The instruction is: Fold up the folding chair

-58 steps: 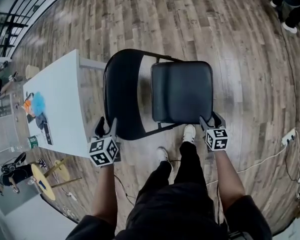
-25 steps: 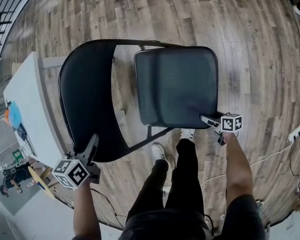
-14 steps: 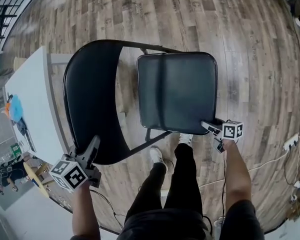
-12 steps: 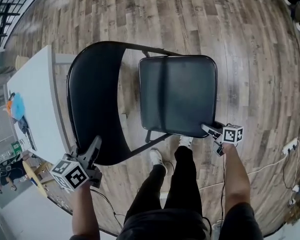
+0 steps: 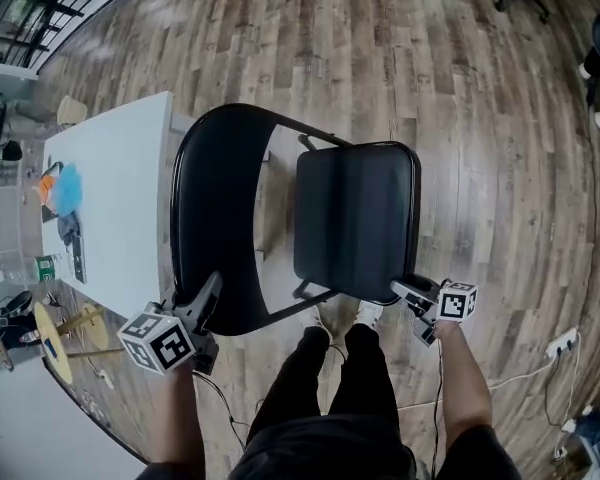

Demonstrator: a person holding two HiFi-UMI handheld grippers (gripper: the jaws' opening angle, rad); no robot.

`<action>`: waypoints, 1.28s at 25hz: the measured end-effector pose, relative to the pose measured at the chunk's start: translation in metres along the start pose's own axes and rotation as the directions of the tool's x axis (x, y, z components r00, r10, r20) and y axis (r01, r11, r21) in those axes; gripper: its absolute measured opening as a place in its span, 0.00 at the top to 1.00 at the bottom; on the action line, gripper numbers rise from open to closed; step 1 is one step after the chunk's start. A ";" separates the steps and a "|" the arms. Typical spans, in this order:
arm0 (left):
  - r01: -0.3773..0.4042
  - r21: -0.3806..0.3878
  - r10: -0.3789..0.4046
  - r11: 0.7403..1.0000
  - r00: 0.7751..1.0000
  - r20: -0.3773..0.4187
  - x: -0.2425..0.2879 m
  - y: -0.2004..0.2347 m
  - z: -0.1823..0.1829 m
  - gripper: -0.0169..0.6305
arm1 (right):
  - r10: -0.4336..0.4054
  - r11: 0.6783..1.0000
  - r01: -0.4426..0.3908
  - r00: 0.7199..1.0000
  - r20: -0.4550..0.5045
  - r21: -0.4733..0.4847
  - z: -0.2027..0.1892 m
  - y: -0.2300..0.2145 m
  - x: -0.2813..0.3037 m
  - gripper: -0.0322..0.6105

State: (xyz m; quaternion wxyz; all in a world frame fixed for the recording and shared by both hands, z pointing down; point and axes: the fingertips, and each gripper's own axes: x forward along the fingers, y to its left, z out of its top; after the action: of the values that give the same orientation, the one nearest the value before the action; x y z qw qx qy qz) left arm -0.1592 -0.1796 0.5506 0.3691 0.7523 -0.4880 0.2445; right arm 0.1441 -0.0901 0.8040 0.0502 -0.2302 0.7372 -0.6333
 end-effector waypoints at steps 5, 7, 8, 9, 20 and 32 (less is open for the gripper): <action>-0.017 -0.003 0.017 1.000 1.000 0.018 -0.022 -0.001 0.014 0.87 | 0.045 0.997 -0.047 0.998 -0.037 -0.064 -0.005 0.063 0.031 0.56; -0.015 -0.017 0.016 1.000 1.000 0.023 -0.035 0.007 0.019 0.87 | 0.058 0.994 -0.063 0.997 -0.059 -0.087 -0.011 0.089 0.049 0.56; -0.015 -0.024 0.015 1.000 1.000 0.027 -0.041 0.013 0.022 0.87 | 0.062 0.992 -0.069 0.995 -0.076 -0.101 -0.014 0.101 0.060 0.56; -0.015 -0.028 0.016 1.000 0.999 0.030 -0.046 0.019 0.024 0.87 | 0.066 0.990 -0.077 0.993 -0.095 -0.115 -0.018 0.114 0.070 0.56; -0.050 -0.025 0.051 0.998 0.998 0.045 -0.099 0.070 0.049 0.87 | 0.158 0.955 -0.208 0.960 -0.231 -0.210 -0.050 0.233 0.202 0.58; -0.083 -0.035 0.084 0.996 0.996 0.040 -0.127 0.127 0.057 0.86 | 0.080 0.936 -0.181 0.944 -0.320 -0.300 -0.086 0.279 0.315 0.58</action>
State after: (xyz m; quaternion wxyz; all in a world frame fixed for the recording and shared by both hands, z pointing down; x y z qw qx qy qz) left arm -0.3262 -0.1864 0.4638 0.3609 0.7298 -0.5305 0.2359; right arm -0.2445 -0.1128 0.6217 -0.0596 -0.0854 0.8443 -0.5257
